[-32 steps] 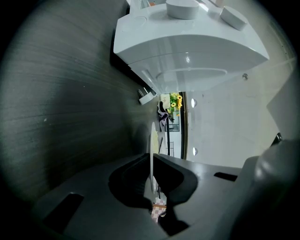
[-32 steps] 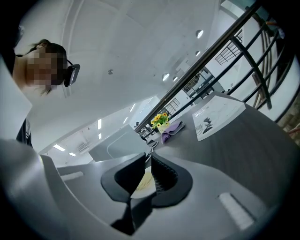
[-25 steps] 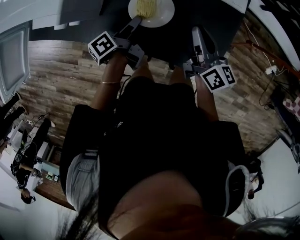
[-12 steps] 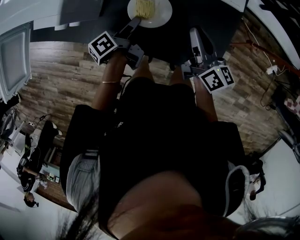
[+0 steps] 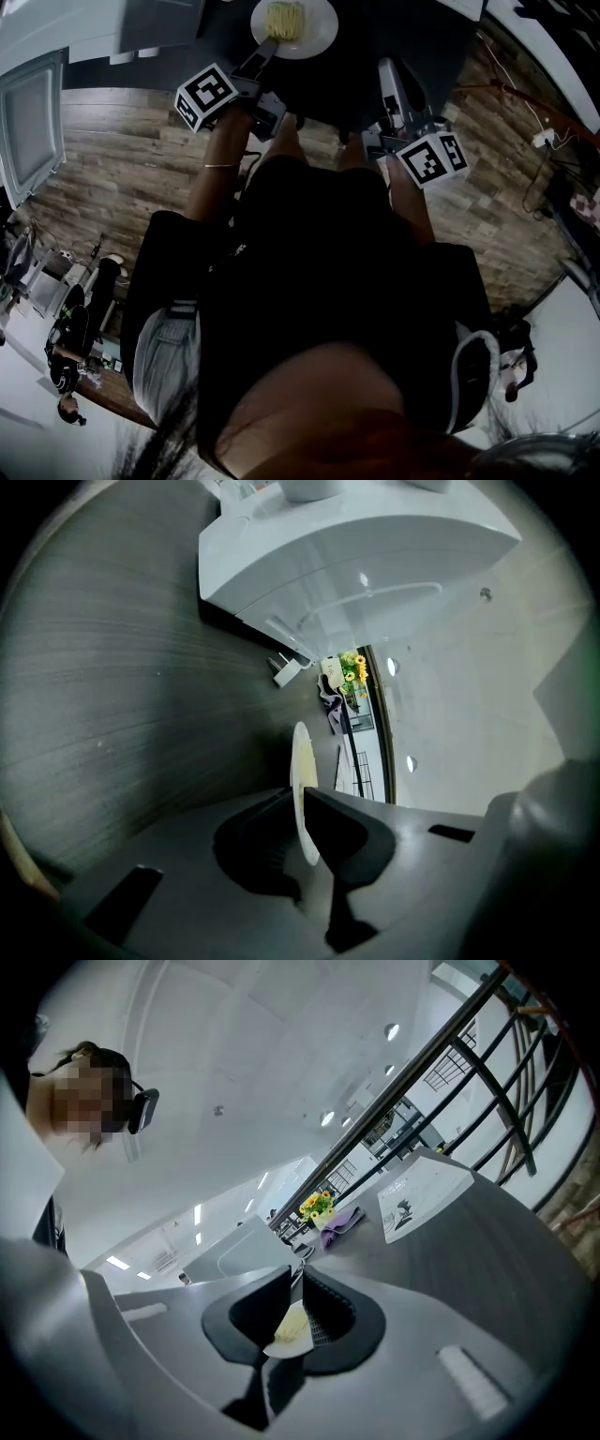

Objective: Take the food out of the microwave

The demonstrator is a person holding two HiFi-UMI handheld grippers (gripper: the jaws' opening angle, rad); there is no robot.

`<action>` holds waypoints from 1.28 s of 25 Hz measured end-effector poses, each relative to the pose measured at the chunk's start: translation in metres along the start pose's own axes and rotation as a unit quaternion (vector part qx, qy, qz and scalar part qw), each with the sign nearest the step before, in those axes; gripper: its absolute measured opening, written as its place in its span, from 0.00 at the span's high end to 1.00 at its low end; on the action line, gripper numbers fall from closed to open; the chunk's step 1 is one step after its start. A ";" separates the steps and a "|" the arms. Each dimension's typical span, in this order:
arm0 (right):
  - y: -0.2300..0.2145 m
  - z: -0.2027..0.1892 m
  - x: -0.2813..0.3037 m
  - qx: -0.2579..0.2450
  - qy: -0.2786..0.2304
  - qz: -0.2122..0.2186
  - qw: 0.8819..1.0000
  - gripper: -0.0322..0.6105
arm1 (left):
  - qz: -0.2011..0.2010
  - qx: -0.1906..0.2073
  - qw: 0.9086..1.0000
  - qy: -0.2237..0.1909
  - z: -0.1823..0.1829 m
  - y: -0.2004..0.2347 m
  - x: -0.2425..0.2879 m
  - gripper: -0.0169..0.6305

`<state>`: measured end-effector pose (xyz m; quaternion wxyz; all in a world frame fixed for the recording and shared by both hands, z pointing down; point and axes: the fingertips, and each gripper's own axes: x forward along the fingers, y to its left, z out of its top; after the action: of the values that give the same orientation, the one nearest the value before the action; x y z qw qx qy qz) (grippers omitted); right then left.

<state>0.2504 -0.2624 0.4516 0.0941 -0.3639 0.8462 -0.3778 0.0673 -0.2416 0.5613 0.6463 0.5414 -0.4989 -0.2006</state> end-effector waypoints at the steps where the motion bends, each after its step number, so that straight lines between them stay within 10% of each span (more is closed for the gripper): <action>1: 0.000 0.000 0.000 0.000 0.000 -0.001 1.000 0.93 | 0.006 0.006 1.000 0.001 0.000 0.001 0.000 0.95; 32: -0.001 0.006 -0.026 0.009 -0.019 0.000 1.000 0.93 | 0.095 0.124 0.987 0.041 -0.018 0.009 -0.011 0.59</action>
<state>0.2723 -0.2488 0.4449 0.1132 -0.3702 0.8406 -0.3789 0.0756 -0.2208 0.5661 0.6098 0.5754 -0.5425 -0.0527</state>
